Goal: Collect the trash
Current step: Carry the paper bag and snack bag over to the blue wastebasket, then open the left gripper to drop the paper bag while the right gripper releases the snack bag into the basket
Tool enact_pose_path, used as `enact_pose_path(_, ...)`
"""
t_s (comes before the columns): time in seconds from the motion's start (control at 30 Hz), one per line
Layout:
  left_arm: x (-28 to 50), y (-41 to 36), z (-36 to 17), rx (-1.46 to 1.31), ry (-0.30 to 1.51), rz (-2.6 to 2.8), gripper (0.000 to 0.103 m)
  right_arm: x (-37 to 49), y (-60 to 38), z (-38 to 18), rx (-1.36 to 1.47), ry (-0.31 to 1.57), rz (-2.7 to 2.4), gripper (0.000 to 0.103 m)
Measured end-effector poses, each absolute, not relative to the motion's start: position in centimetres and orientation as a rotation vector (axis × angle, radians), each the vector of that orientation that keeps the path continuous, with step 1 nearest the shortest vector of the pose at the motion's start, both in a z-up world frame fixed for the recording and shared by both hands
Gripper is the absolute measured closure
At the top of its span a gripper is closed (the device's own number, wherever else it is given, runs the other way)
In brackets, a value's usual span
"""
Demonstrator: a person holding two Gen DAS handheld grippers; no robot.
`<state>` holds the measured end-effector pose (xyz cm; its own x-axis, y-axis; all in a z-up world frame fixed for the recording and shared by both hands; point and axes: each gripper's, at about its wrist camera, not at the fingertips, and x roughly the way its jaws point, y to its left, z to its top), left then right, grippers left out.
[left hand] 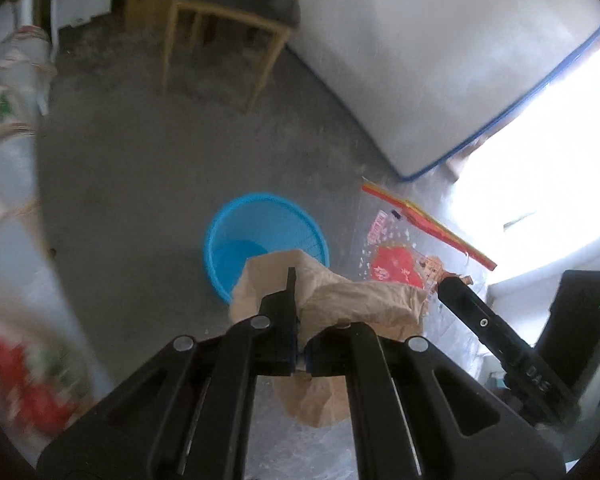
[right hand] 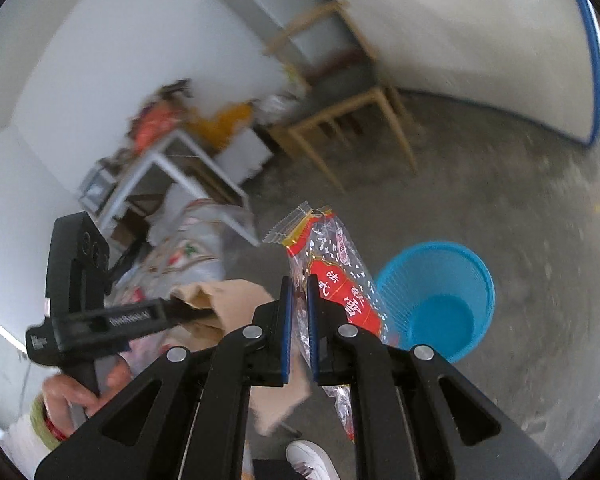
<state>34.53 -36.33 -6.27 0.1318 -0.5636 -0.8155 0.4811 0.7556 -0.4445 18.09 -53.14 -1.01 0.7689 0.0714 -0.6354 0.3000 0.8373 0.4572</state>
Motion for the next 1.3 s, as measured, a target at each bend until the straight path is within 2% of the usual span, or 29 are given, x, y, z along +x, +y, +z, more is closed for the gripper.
enact_pose_path(0.17,36.9,-41.7,-10.1,-0.063,1.275,-0.76,0.102,21.6,-58.6,-5.3,0.717,0.703,-0.202,0.095)
enact_pose_path(0.2,37.3,-42.4,-10.9,-0.055,1.277,-0.747,0.097,22.6,-59.9,-6.4,0.75,0.714,-0.212,0.094)
enact_pose_path(0.27,37.9,-43.2,-11.9,-0.036,1.287,-0.717,0.07,24.0,-62.2,-9.1,0.807,0.753,-0.241,0.091)
enact_pose_path(0.3,37.9,-43.8,-12.3,-0.018,1.295,-0.682,0.049,24.7,-62.8,-10.4,0.833,0.778,-0.251,0.087)
enact_pose_path(0.33,38.1,-43.3,-12.6,-0.008,1.298,-0.635,0.044,25.5,-63.4,-11.8,0.856,0.81,-0.257,0.073)
enact_pose_path(0.37,38.1,-42.9,-12.9,-0.013,1.3,-0.61,0.044,25.9,-64.1,-13.5,0.871,0.853,-0.292,0.058)
enact_pose_path(0.43,38.1,-42.2,-13.0,-0.035,1.327,-0.601,0.038,26.0,-64.8,-15.3,0.874,0.884,-0.35,0.058)
enact_pose_path(0.6,38.5,-40.4,-11.5,-0.048,1.282,-0.632,0.034,24.8,-64.4,-16.7,0.9,0.876,-0.359,0.057)
enact_pose_path(0.9,37.0,-41.3,-9.6,-0.134,1.276,-0.713,0.033,21.9,-64.2,-12.9,0.884,0.793,-0.36,0.056)
enact_pose_path(1.07,35.9,-41.5,-9.1,-0.178,1.282,-0.748,0.029,20.5,-64.3,-11.6,0.839,0.782,-0.367,0.055)
enact_pose_path(1.3,33.7,-36.2,-2.8,-0.122,1.191,-0.811,0.029,21.3,-60.2,-12.4,0.591,0.931,-0.278,0.054)
